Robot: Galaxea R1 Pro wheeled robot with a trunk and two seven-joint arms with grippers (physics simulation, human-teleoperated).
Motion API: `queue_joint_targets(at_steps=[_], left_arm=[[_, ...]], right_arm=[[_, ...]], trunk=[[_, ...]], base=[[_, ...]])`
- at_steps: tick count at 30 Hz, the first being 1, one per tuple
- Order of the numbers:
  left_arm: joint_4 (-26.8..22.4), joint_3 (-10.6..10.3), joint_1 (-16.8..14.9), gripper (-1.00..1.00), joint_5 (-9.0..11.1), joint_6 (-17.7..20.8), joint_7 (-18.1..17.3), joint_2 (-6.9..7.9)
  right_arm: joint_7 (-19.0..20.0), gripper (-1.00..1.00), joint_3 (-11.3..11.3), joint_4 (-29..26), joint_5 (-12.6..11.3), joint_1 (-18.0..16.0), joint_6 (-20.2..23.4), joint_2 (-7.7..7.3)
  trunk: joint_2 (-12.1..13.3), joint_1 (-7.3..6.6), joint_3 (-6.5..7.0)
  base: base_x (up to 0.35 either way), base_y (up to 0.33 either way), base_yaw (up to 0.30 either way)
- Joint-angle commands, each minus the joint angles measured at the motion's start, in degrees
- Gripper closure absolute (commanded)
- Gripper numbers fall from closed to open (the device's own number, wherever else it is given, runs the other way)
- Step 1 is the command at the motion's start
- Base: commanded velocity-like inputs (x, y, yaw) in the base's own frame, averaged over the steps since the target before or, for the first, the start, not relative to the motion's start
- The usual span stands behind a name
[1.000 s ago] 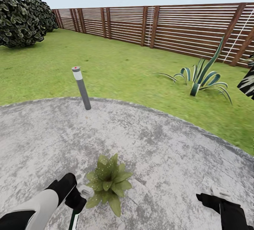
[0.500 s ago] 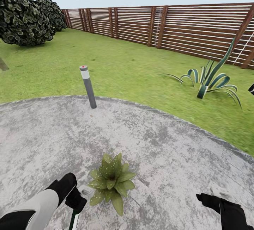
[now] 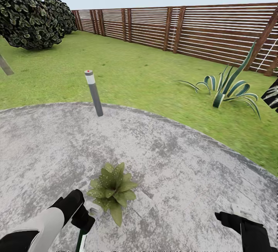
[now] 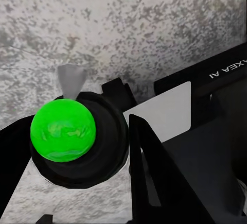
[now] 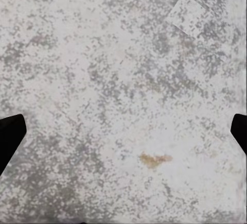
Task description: Pick up the pesticide atomizer in the garden and spray insectifuge to fully cover both potted plants in the garden.
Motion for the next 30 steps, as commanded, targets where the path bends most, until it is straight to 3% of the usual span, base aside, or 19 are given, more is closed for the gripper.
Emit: queue_joint_targets(at_steps=[1, 30], left_arm=[[-0.1, 0.2, 0.0, 1.0, -0.5, 0.3, -0.4, 0.0], [-0.1, 0.2, 0.0, 1.0, -0.5, 0.2, -0.4, 0.0]], right_arm=[[0.5, -1.0, -0.2, -0.1, 0.5, -0.1, 0.1, 0.03], [0.5, -1.0, -0.2, 0.0, 0.5, -0.1, 0.1, 0.03]], trunk=[[0.0, -0.02, -0.04], [0.0, -0.02, -0.04]], base=[[-0.113, -0.28, 0.007], [-0.006, -0.017, 0.22]])
